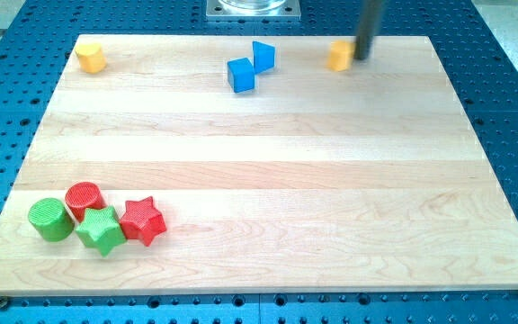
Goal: Move the hexagon into the triangle
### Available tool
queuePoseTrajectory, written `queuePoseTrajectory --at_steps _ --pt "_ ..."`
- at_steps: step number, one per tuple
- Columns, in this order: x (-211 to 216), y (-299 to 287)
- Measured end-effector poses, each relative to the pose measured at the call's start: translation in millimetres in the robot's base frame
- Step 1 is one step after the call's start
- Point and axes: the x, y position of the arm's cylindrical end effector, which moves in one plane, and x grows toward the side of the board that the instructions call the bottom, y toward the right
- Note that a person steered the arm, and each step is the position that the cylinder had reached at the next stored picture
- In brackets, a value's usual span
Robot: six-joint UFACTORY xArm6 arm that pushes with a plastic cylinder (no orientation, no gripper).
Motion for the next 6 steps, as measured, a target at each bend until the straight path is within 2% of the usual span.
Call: queuePoseTrajectory --at_steps 1,2,3,4,5,6 --pt "11.8 12.4" --pt "23.0 -38.2" --pt "26.5 -1.0" --pt "1.4 22.1" --pt "-3.7 -29.7" --pt "21.2 -81.7"
